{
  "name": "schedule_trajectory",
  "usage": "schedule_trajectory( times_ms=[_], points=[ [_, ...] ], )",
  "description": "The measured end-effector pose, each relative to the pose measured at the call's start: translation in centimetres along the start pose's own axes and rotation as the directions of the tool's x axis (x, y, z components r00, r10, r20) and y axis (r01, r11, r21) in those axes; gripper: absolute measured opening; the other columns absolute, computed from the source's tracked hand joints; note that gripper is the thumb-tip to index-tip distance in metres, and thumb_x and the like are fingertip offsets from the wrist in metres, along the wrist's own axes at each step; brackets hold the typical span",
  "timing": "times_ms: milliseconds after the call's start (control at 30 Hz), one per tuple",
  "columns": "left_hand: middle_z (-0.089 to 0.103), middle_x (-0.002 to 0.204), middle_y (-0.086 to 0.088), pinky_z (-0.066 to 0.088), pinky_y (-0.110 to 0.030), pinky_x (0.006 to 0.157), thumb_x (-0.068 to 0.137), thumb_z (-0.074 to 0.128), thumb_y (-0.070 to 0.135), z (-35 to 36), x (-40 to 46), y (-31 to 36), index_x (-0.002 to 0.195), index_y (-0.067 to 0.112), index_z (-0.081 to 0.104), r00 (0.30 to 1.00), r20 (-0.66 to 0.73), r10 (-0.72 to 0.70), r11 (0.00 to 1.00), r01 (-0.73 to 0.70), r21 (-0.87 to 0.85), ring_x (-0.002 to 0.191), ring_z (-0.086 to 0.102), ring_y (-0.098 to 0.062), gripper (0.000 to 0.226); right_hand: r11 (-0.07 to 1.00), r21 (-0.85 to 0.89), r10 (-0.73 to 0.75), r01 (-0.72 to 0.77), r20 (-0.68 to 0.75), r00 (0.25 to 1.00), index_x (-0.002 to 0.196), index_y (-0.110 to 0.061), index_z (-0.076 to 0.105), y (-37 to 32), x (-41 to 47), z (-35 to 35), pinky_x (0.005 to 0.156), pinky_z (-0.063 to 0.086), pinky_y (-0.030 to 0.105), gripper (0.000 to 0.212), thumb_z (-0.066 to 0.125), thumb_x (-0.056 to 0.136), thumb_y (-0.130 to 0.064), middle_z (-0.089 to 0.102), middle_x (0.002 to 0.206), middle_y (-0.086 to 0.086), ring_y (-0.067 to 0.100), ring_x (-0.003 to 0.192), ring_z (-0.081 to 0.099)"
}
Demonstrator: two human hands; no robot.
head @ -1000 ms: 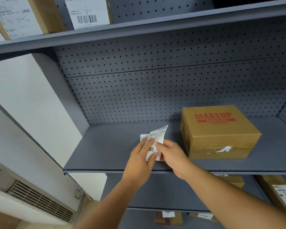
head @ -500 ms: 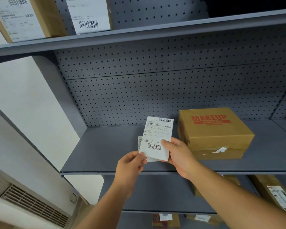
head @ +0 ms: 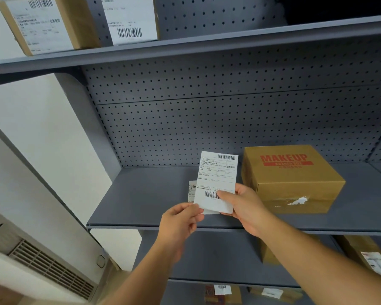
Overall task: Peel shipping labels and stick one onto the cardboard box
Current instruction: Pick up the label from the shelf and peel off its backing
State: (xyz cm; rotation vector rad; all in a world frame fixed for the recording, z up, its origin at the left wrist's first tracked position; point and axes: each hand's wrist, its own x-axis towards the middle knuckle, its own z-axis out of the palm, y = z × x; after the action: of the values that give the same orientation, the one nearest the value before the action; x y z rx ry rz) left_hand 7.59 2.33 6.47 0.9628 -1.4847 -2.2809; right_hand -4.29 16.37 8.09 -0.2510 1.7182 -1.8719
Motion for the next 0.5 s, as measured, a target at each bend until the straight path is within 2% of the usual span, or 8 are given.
schedule_trajectory(
  times_ms=[267, 500],
  points=[
    [0.079, 0.086, -0.008, 0.052, -0.027, 0.072, 0.085, 0.079, 0.008, -0.43, 0.13, 0.01, 0.100, 0.002, 0.073, 1.000, -0.027, -0.007, 1.000, 0.006, -0.026, 0.083, 0.071, -0.018, 0.017, 0.999, -0.045, -0.004, 0.004, 0.002, 1.000, 0.114, -0.020, 0.073, 0.09, 0.28, 0.37, 0.075, 0.062, 0.031, 0.021, 0.066, 0.097, -0.011, 0.080, 0.110, -0.007, 0.012, 0.097, 0.077],
    [0.080, 0.092, -0.013, 0.054, -0.027, 0.075, 0.084, 0.077, 0.002, -0.76, -0.29, 0.38, 0.105, -0.005, 0.073, 0.999, 0.030, -0.021, 0.999, 0.021, -0.024, 0.086, 0.075, -0.018, 0.023, 0.996, -0.092, 0.006, -0.008, -0.021, 1.000, 0.114, -0.019, 0.073, 0.33, 0.85, 0.24, 0.068, 0.059, 0.027, 0.021, 0.067, 0.096, -0.011, 0.079, 0.111, -0.006, 0.013, 0.098, 0.075]
  ],
)
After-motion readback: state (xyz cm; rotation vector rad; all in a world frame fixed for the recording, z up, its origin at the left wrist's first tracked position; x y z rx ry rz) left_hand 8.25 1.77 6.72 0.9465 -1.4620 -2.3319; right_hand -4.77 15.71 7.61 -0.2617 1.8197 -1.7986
